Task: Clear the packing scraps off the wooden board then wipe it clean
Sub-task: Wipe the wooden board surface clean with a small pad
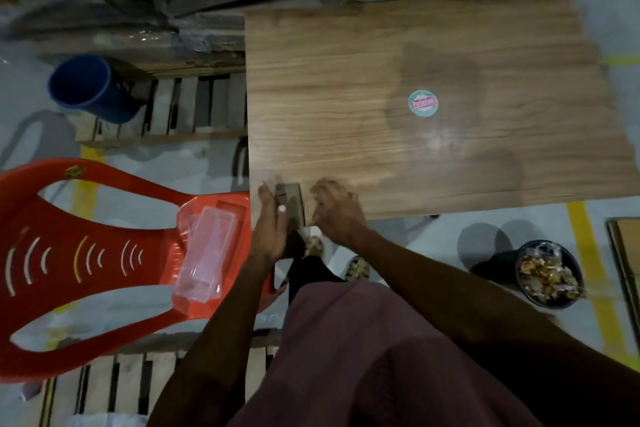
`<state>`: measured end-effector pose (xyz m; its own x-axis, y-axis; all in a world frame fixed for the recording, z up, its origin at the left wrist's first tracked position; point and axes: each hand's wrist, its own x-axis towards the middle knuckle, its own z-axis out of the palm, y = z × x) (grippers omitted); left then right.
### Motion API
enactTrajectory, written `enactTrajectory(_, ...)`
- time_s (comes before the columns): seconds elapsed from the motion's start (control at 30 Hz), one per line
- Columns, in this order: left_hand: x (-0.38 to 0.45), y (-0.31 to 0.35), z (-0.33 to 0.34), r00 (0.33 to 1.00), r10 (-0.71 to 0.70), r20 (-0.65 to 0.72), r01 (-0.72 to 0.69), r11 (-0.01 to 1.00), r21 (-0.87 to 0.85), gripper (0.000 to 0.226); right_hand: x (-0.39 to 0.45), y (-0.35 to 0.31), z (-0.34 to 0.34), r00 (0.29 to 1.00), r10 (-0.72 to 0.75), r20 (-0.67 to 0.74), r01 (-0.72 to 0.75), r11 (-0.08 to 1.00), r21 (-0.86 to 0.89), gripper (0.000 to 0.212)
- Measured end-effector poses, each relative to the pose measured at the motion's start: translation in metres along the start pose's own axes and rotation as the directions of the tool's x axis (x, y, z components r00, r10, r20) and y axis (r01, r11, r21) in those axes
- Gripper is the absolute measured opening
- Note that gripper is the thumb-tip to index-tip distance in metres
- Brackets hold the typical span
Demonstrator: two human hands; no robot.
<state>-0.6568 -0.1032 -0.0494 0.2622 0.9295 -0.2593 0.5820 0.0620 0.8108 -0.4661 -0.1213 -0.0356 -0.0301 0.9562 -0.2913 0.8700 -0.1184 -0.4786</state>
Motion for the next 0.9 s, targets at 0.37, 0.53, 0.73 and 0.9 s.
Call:
enactTrajectory(0.37,0.022,-0.024,-0.047,0.995,0.067,0.068,-0.081,0.974,0.214,0.062,-0.016,-0.022,0.026,0.998,-0.024,0.056,0.029,0.996,-0.082,0.064)
enactTrajectory(0.53,0.040,-0.032,-0.063,0.969,0.127,0.213,-0.194,0.924,0.330,0.049,-0.034,-0.006,0.019,0.908,0.402,-0.114,-0.405,0.914,-0.003,0.072)
enactTrajectory(0.73,0.040,-0.005,-0.047,0.950,0.088,0.299,-0.273,0.697,0.663,0.040,-0.014,-0.029,0.030,0.956,0.292,0.002,-0.291,0.955,-0.063,0.068)
enactTrajectory(0.9,0.023,-0.016,-0.030,0.971,0.032,0.239,-0.203,0.644,0.738,0.057,-0.021,-0.030,0.037,0.969,0.241,0.052,-0.226,0.953,-0.202,0.064)
